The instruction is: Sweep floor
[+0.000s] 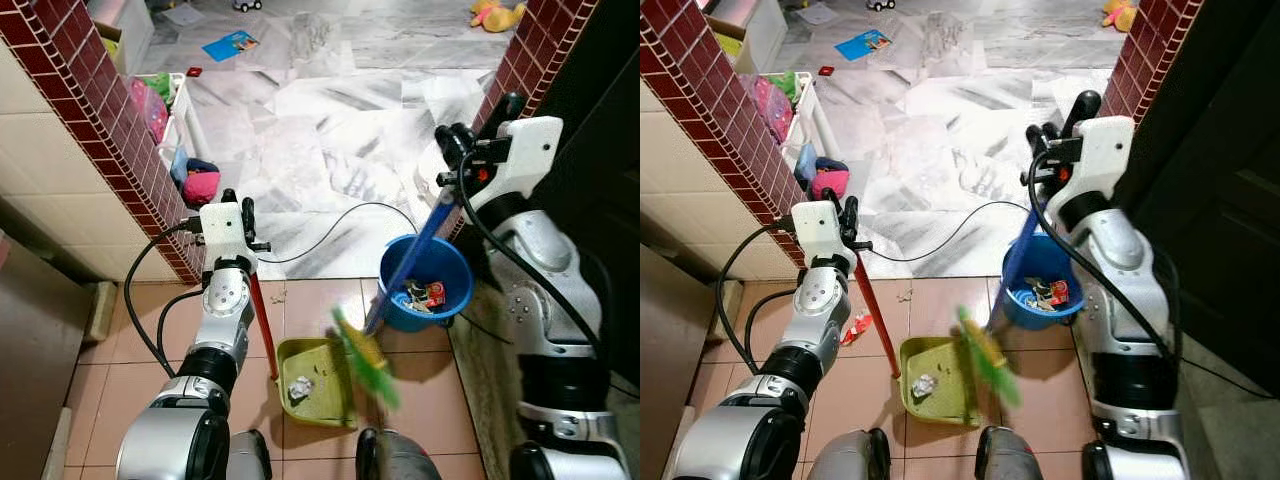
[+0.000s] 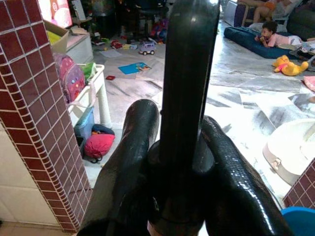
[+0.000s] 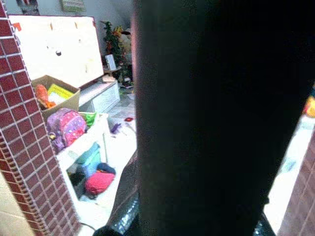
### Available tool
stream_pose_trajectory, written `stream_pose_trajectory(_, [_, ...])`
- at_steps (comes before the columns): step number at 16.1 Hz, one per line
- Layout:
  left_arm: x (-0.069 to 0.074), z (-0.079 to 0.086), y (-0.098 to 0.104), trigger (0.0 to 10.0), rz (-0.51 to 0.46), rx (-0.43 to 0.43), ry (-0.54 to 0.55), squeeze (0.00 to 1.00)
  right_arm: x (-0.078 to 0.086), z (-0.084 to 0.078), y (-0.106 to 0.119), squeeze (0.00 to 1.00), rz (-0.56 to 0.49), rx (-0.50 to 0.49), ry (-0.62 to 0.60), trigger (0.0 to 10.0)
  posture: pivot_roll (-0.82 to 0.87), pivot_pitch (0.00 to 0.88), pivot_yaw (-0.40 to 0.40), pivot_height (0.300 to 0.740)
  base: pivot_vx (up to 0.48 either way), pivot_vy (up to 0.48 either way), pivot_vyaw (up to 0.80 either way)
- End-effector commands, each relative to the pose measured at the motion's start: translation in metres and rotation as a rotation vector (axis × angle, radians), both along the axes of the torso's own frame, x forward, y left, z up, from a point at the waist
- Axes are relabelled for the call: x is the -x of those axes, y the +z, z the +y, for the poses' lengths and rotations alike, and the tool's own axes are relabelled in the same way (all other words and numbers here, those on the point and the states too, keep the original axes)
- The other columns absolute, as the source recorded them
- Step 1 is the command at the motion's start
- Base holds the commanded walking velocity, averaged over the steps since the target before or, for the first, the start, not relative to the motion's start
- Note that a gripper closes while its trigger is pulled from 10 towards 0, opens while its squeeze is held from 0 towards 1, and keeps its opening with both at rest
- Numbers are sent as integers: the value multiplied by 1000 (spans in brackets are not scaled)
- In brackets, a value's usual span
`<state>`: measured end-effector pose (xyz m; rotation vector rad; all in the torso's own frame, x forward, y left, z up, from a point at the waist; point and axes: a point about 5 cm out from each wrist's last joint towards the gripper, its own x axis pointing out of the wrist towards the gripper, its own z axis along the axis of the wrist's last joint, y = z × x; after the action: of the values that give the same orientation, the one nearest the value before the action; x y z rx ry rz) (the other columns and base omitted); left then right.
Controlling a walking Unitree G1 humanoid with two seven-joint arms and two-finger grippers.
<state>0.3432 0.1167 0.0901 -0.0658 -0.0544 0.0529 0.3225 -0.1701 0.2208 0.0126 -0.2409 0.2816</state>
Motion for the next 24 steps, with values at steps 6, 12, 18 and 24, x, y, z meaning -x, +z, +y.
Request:
stream_pose_trajectory(6, [6, 3, -11, 10000, 63, 50, -79, 0, 14, -4, -27, 0, 7, 123, -68, 10000, -129, 126, 22, 740, 0, 0, 0])
stream_pose_trajectory(12, [21, 25, 4, 10000, 23, 103, -106, 0, 29, 7, -81, 0, 161, 65, -220, 10000, -106, 58, 77, 740, 0, 0, 0])
stream_pose_trajectory(18, [31, 10, 8, 10000, -4, 77, -184, 0, 13, 22, -100, 0, 161, -3, -242, 10000, -88, 0, 123, 740, 0, 0, -600])
stream_pose_trajectory(24, [37, 13, 4, 10000, -7, 56, -200, 0, 9, 9, -116, 0, 183, 63, -234, 10000, -49, 0, 46, 740, 0, 0, 0])
